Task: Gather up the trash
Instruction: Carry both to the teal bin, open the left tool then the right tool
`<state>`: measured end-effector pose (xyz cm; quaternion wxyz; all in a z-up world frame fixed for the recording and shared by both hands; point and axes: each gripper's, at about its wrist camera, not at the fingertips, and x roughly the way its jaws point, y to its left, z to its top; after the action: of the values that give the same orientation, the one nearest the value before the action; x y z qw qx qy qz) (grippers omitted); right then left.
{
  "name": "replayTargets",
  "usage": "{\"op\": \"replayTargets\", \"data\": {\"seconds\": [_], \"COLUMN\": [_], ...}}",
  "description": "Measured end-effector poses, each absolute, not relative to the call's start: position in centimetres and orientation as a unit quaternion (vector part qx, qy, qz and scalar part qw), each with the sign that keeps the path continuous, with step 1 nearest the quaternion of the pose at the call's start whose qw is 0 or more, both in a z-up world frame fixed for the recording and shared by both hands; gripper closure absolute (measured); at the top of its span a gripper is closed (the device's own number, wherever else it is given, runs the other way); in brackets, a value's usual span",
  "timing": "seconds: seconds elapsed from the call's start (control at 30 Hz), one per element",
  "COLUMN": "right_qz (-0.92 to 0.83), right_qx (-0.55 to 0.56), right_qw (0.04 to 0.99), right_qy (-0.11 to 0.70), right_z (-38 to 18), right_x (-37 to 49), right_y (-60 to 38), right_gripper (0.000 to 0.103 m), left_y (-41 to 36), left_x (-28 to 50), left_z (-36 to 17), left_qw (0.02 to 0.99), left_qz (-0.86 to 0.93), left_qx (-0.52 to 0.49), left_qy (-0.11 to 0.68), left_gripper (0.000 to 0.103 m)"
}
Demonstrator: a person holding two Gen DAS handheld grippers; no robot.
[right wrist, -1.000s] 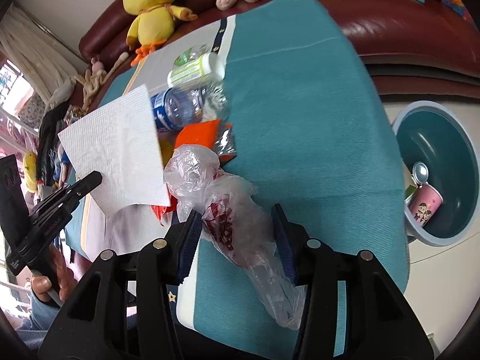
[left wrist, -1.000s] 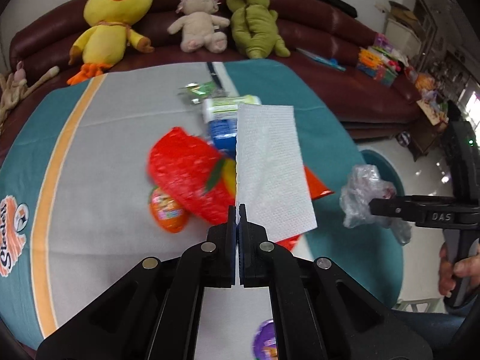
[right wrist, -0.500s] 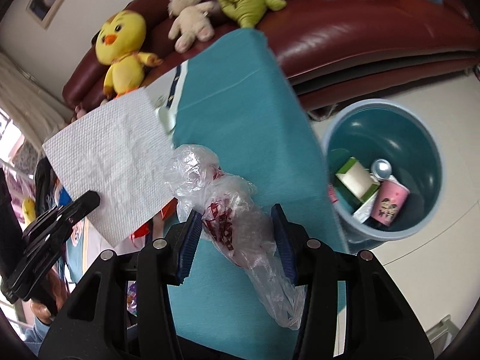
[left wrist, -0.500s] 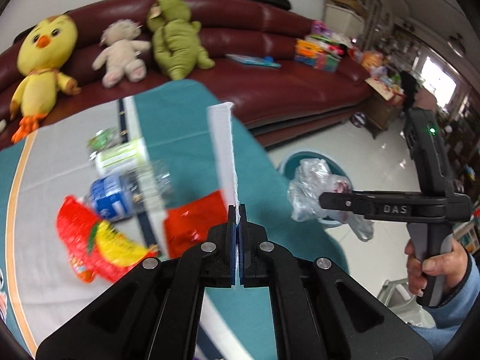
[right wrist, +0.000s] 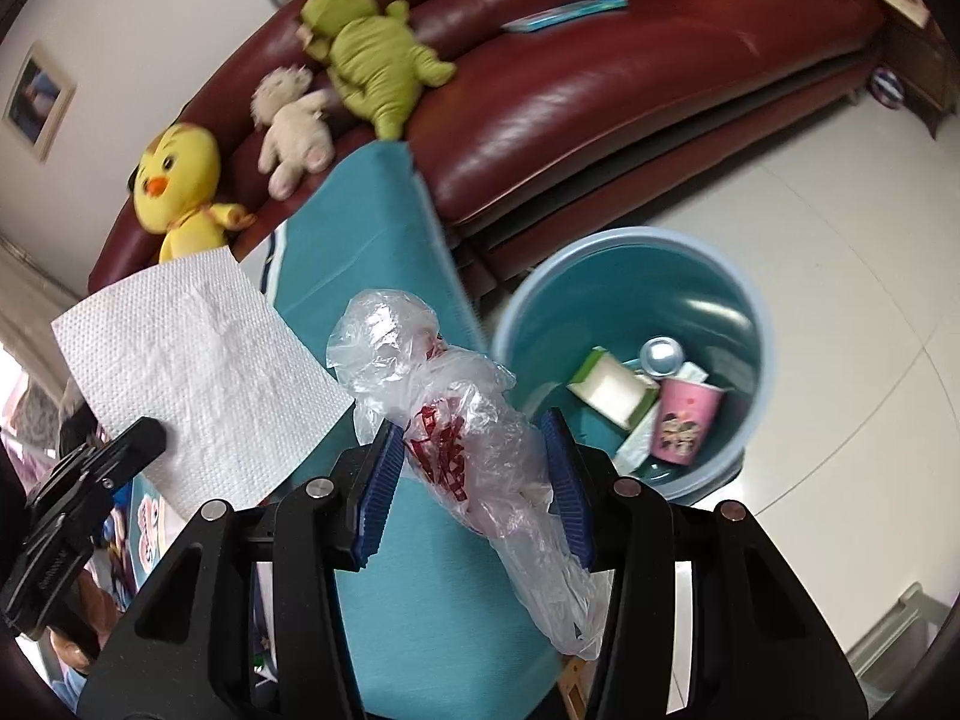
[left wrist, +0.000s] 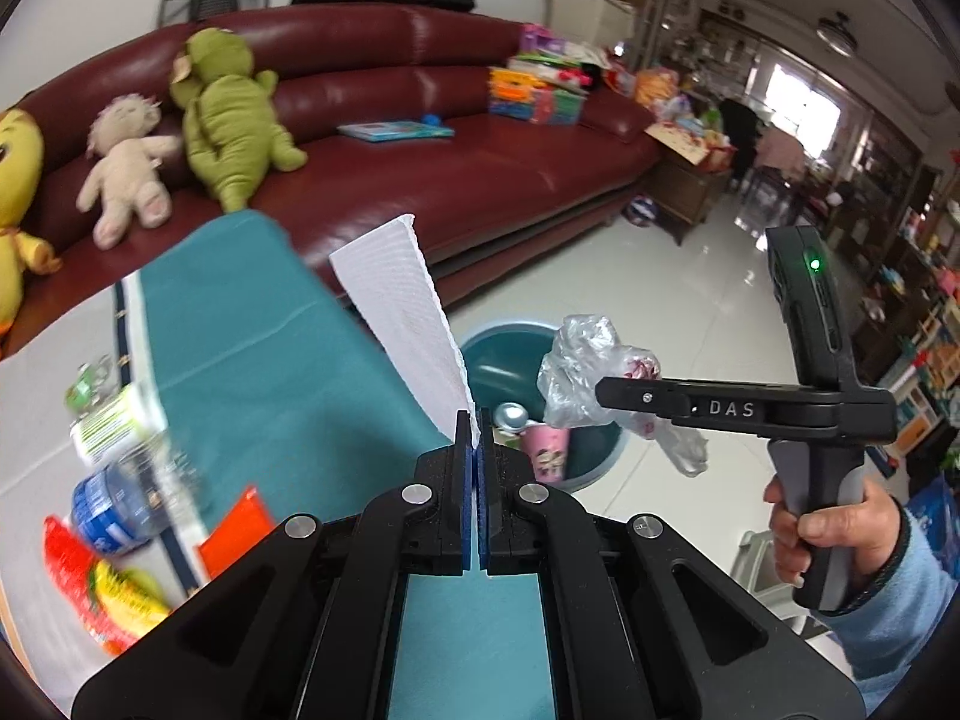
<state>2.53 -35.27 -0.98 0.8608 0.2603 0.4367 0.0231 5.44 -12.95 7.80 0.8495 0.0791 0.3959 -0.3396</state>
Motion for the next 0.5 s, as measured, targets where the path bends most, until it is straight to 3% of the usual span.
{"op": "replayTargets", "data": {"seconds": [0.5], "right_qz": [-0.032], "right_qx": [0.312], "right_qw": [0.839], "right_qy": [0.445], "right_z": [-4.8], "right_x": [1.8], "right_y": [-43.5], "right_gripper": [0.058], "left_y": [-23.3], "left_x": [10.7], "left_z": [0.2], "left_qw": [0.79], "left_qz": [-0.36], "left_qx": [0.114], "left_qy": [0.483], "left_gripper": [0.101]}}
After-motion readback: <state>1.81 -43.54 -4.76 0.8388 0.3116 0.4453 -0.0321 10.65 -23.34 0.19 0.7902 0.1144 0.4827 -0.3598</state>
